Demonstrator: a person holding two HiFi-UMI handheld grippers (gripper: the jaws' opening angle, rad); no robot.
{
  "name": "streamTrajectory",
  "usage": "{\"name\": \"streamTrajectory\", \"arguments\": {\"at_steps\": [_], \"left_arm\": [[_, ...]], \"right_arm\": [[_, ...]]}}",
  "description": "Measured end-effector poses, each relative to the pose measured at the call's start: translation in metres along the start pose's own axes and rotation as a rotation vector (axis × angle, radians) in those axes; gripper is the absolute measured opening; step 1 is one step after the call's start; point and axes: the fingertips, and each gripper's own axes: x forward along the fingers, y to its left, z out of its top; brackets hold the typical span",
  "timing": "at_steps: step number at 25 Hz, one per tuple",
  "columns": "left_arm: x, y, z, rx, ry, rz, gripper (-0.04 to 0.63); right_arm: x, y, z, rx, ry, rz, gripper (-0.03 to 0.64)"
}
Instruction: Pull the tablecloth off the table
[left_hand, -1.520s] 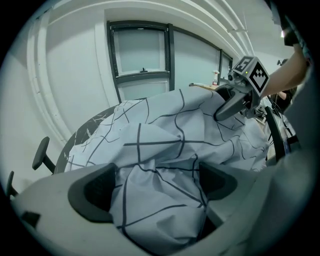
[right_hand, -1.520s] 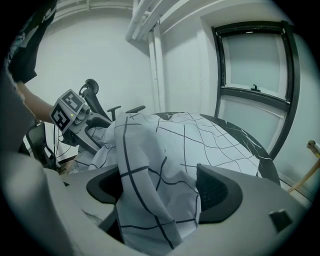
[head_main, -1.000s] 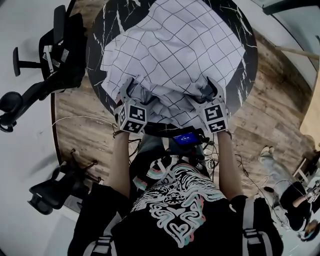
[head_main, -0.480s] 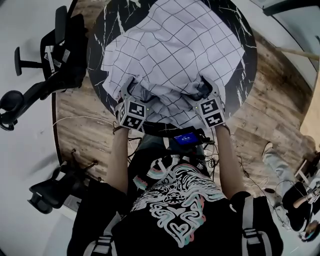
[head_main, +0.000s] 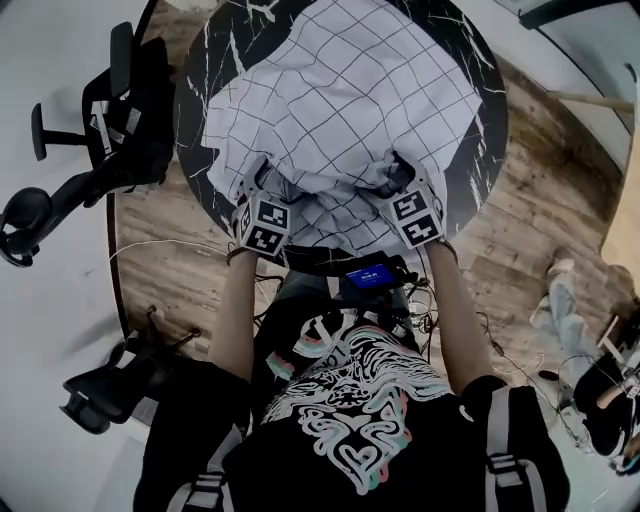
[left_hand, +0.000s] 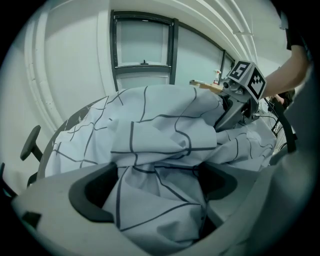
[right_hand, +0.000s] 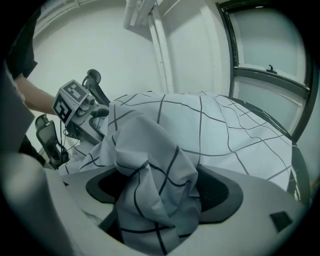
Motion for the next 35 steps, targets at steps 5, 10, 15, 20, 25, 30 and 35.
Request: {"name": "streamTrajectory", "arguments": {"at_steps": [5, 10, 15, 20, 25, 30, 35], "left_arm": [[0.002, 0.001, 0.000, 0.012, 0.007, -0.011, 0.515], [0.004, 0.001, 0.000, 0.020, -0.005, -0.019, 0.514], [0.002, 0.000, -0.001, 0.019, -0.018, -0.037, 0.512], [0.004, -0.003, 0.003, 0.039, -0.016, -0.055, 0.511], [0.006, -0.003, 0.005, 0.089, -0.018, -0.088, 0.509], [0.011, 0.000, 0.014, 0.177, -0.018, -0.146, 0.506], [0.017, -0.005, 0.022, 0.245, -0.022, -0.195, 0.503]], "right_arm": [[0.001, -0.001, -0.001, -0.013, 0.004, -0.020, 0.425], [0.006, -0.002, -0.003, -0.039, 0.023, -0.054, 0.425], [0.008, 0.002, -0.005, -0.055, 0.065, -0.064, 0.425], [0.009, 0.003, -0.004, -0.075, 0.106, -0.061, 0.423], [0.013, 0.007, -0.003, -0.110, 0.145, -0.040, 0.417], [0.019, 0.013, 0.004, -0.140, 0.140, -0.015, 0.410], [0.021, 0.016, 0.006, -0.152, 0.148, -0.004, 0.405]]}}
